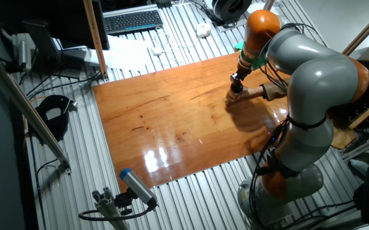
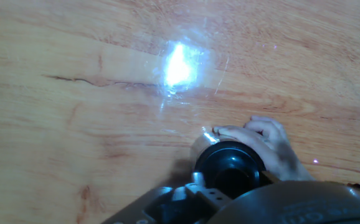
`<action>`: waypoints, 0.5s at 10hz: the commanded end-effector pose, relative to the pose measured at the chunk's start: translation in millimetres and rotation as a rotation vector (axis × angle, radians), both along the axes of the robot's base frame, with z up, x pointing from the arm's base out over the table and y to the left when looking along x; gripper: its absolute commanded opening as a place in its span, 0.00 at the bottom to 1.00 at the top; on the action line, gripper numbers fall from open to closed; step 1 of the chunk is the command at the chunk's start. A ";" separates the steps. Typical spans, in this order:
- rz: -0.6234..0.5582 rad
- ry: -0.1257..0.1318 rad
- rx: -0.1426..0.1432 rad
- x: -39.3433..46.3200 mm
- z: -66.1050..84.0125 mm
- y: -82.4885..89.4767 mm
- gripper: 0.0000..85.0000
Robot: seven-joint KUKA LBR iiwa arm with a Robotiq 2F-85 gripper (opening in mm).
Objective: Screw the lid onto the jar
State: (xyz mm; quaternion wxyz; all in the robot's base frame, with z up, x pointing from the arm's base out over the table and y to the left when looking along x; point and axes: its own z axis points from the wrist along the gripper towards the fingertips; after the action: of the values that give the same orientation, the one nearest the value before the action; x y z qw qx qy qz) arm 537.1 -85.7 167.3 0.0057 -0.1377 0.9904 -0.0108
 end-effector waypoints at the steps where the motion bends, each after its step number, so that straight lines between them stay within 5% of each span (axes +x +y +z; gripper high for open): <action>1: 0.004 0.000 0.001 -0.8 -1.1 -0.7 0.40; 2: 0.014 0.003 0.003 -0.8 -1.0 -1.4 0.40; 3: 0.031 0.014 0.012 -0.1 0.1 -2.8 0.20; 5: 0.049 0.039 0.025 1.2 6.3 -5.7 0.20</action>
State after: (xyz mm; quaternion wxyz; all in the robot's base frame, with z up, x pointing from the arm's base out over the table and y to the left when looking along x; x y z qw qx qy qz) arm 538.2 -91.3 173.8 -0.0123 -0.1625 0.9866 0.0053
